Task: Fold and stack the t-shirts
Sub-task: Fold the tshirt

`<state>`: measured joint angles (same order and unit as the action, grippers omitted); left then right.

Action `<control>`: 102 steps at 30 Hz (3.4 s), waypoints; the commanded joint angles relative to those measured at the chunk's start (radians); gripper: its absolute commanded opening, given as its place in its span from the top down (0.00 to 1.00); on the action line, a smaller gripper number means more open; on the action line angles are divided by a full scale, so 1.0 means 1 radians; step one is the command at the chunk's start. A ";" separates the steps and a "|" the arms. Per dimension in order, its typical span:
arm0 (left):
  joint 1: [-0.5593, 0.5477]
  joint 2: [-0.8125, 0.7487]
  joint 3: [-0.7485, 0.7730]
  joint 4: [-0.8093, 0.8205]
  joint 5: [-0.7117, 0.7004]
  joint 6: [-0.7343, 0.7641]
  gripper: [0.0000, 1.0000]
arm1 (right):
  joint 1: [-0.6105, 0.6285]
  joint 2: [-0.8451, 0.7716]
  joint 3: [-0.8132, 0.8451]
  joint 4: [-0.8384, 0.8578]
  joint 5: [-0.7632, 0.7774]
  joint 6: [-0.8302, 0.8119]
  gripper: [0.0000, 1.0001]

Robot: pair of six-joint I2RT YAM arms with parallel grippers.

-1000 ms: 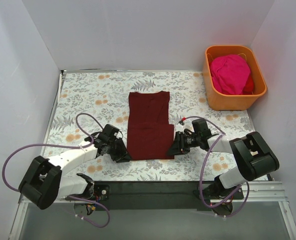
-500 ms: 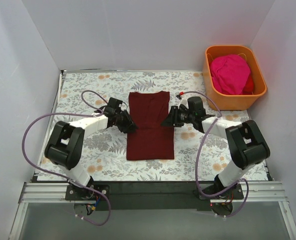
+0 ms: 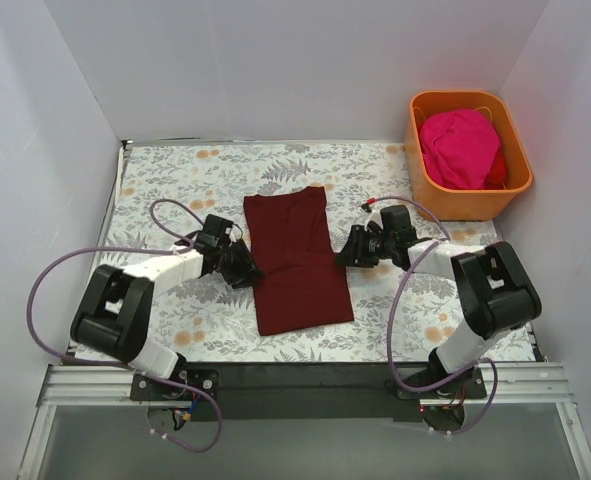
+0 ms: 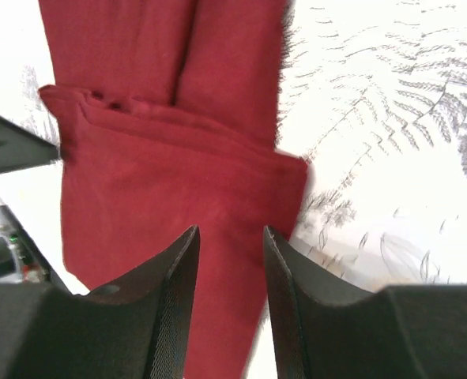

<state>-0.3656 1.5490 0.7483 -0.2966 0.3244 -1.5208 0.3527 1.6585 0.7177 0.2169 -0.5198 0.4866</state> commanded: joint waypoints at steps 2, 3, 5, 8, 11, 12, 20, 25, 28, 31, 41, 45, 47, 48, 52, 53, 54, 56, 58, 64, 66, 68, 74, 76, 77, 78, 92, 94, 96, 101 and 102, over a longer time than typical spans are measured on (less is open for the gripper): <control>-0.006 -0.245 0.025 -0.232 -0.197 0.088 0.59 | 0.061 -0.202 0.034 -0.305 0.188 -0.147 0.52; -0.007 -0.283 0.046 -0.263 -0.223 0.112 0.53 | 0.092 -0.232 0.046 -0.356 0.283 -0.176 0.49; -0.009 -0.375 0.055 -0.350 -0.271 0.129 0.41 | 0.142 -0.299 0.052 -0.501 0.366 -0.184 0.44; -0.009 -0.443 0.053 -0.453 -0.300 0.137 0.28 | 0.216 -0.356 0.051 -0.661 0.469 -0.152 0.42; -0.012 -0.463 0.016 -0.521 -0.216 0.131 0.25 | 0.297 -0.394 0.026 -0.731 0.544 -0.084 0.39; -0.016 -0.469 0.004 -0.529 -0.170 0.123 0.26 | 0.314 -0.401 0.017 -0.732 0.534 -0.069 0.39; -0.170 -0.498 -0.052 -0.575 -0.220 -0.004 0.26 | 0.439 -0.327 0.017 -0.735 0.561 0.013 0.38; -0.268 -0.420 -0.036 -0.573 -0.252 -0.050 0.26 | 0.474 -0.269 0.031 -0.751 0.604 0.036 0.43; -0.305 -0.388 -0.027 -0.570 -0.272 -0.067 0.26 | 0.483 -0.237 0.031 -0.751 0.619 0.043 0.46; -0.347 -0.336 -0.007 -0.572 -0.292 -0.084 0.27 | 0.505 -0.197 0.040 -0.752 0.626 0.044 0.52; -0.417 -0.260 0.023 -0.578 -0.303 -0.125 0.27 | 0.552 -0.140 0.068 -0.789 0.656 0.056 0.96; -0.444 -0.204 0.054 -0.585 -0.312 -0.134 0.31 | 0.571 -0.126 0.080 -0.788 0.659 0.047 0.99; -0.453 -0.182 0.072 -0.592 -0.311 -0.136 0.37 | 0.583 -0.120 0.083 -0.783 0.659 0.043 0.99; -0.460 -0.173 0.078 -0.595 -0.329 -0.139 0.39 | 0.586 -0.115 0.085 -0.780 0.659 0.040 0.99; -0.483 -0.112 0.109 -0.621 -0.369 -0.151 0.52 | 0.606 -0.108 0.089 -0.775 0.661 0.038 0.99; -0.492 -0.104 0.115 -0.633 -0.375 -0.156 0.53 | 0.606 -0.106 0.089 -0.774 0.661 0.037 0.99; -0.493 -0.098 0.118 -0.639 -0.380 -0.157 0.54 | 0.608 -0.106 0.088 -0.772 0.659 0.035 0.99; -0.500 -0.084 0.117 -0.636 -0.381 -0.162 0.55 | 0.608 -0.105 0.085 -0.766 0.656 0.035 0.99; -0.506 -0.073 0.115 -0.627 -0.377 -0.161 0.55 | 0.608 -0.101 0.083 -0.761 0.653 0.032 0.99; -0.509 -0.026 0.111 -0.582 -0.374 -0.162 0.56 | 0.609 -0.094 0.080 -0.757 0.641 0.023 0.99; -0.510 -0.010 0.118 -0.573 -0.370 -0.164 0.56 | 0.609 -0.091 0.081 -0.754 0.638 0.024 0.99; -0.513 -0.012 0.135 -0.578 -0.375 -0.167 0.57 | 0.609 -0.089 0.081 -0.754 0.635 0.023 0.99; -0.513 -0.072 0.169 -0.613 -0.392 -0.177 0.57 | 0.611 -0.095 0.083 -0.754 0.633 0.021 0.99; -0.513 -0.078 0.166 -0.609 -0.403 -0.182 0.57 | 0.612 -0.094 0.085 -0.752 0.630 0.018 0.99; -0.513 -0.072 0.158 -0.604 -0.404 -0.182 0.57 | 0.612 -0.094 0.085 -0.752 0.630 0.020 0.99; -0.513 -0.066 0.157 -0.604 -0.404 -0.183 0.57 | 0.614 -0.094 0.085 -0.754 0.632 0.018 0.99; -0.513 0.016 0.083 -0.589 -0.415 -0.182 0.65 | 0.615 -0.089 0.086 -0.754 0.629 0.018 0.99; -0.513 0.025 0.068 -0.582 -0.413 -0.183 0.70 | 0.615 -0.091 0.085 -0.754 0.630 0.018 0.99; -0.513 0.026 0.057 -0.578 -0.410 -0.185 0.74 | 0.615 -0.092 0.085 -0.754 0.630 0.018 0.99; -0.513 0.026 0.037 -0.575 -0.406 -0.184 1.00 | 0.615 -0.094 0.092 -0.760 0.620 0.010 0.99; -0.513 0.025 0.037 -0.579 -0.403 -0.177 1.00 | 0.617 -0.095 0.095 -0.766 0.612 0.003 0.99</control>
<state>-0.8742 1.5455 0.8455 -0.8173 -0.0166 -1.7096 0.9504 1.5143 0.8337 -0.5522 0.1310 0.4927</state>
